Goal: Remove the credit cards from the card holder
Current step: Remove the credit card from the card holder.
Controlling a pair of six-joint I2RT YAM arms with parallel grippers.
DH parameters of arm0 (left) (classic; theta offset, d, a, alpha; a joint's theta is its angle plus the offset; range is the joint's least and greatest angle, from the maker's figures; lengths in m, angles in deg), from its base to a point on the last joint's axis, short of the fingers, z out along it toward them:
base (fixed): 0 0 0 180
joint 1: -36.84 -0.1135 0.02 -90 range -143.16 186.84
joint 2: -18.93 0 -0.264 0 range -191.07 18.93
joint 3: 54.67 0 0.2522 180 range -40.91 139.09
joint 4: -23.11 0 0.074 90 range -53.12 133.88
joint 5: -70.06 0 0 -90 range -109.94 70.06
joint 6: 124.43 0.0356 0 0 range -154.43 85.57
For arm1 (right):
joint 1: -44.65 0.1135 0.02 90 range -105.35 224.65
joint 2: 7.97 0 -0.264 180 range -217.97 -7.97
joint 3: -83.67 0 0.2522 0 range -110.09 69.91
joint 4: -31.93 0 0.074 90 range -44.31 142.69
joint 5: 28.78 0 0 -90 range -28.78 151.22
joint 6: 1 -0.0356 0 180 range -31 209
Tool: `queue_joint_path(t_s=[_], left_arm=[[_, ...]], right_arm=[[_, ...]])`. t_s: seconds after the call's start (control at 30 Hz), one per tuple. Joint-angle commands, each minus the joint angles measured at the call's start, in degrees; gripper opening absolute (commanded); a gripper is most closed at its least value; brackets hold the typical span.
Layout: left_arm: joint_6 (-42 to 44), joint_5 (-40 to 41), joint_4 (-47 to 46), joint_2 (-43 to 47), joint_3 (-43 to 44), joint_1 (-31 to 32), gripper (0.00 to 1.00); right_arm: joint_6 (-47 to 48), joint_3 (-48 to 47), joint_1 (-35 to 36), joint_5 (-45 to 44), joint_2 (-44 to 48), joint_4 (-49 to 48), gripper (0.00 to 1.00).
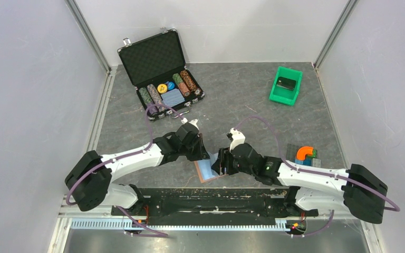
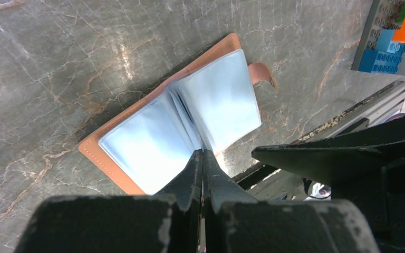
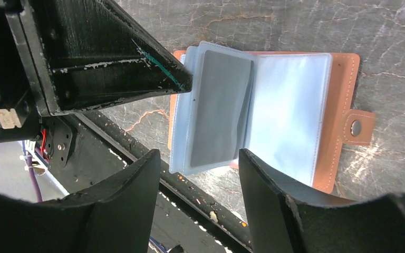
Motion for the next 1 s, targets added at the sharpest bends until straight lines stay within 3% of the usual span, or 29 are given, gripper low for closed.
queue_joint_path(t_s=[0.0,0.5,0.97], left_arm=[[1.3,-2.7,-3.9,1.6,-0.8,-1.5,0.02],[1.8,-4.7,-5.2,1.1,-1.7,-2.1,0.02],[2.1,-3.6,-4.2,1.0,-2.3,-2.1,0.02]], right_arm=[[1.5,-3.2,0.4,0.3,-2.5,-2.7,0.58],[3.1,-4.0,0.5,-2.2,-5.1,-1.7,0.39],[4.9,-4.4,0.7,-5.9,-5.5,1.9,0.35]])
